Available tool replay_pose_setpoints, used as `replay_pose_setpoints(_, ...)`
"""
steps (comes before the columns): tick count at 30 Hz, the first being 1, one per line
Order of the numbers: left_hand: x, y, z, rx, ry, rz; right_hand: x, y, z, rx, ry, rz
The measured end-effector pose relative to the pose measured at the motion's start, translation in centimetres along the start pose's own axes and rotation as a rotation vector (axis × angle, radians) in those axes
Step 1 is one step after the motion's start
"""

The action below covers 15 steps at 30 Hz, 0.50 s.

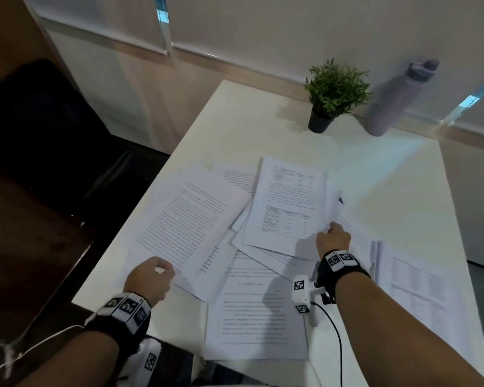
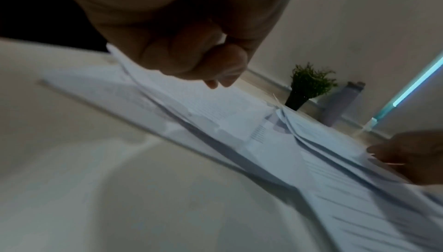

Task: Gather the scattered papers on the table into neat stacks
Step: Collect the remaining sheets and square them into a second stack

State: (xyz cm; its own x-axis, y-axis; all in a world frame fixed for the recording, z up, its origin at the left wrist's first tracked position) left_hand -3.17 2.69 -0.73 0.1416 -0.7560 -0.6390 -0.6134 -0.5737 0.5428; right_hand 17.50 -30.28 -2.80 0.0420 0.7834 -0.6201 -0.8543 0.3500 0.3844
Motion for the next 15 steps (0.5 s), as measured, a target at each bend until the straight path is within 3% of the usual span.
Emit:
replay_pose_setpoints(3, -1.6, -2.8, -1.1, 0.164, -0.163, -0.171, 0.8, 0.0, 0.5, 0.08, -0.011, 0.043)
replay_pose_setpoints(6, -2.0, -6.4, -2.0, 0.289, -0.256, -0.27, 1.6, 0.2, 1.1, 0.066, -0.065, 0.092)
replay_pose_setpoints(11, -1.6, -10.1, -1.4, 0.108, -0.556, -0.066, 0.6, 1.4, 1.7, -0.135, -0.22, -0.034)
replay_pose_setpoints(15, -1.2, -10.0, -1.2, 0.048, -0.598, -0.017, -2.2, 2.5, 0.8, -0.235, -0.353, -0.104)
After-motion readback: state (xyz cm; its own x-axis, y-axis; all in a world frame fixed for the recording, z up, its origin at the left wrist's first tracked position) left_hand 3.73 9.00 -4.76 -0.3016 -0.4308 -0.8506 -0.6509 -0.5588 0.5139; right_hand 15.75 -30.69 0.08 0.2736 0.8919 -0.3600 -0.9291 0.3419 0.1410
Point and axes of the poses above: each hand's wrist, its own y-axis away from the middle knuckle, its own x-axis out of the palm, z = x × y, the point moved 2 cm from there along -y, towards the middle knuckle, and after that the axes turned 4 degrees about -y, right-handed, at the moved point
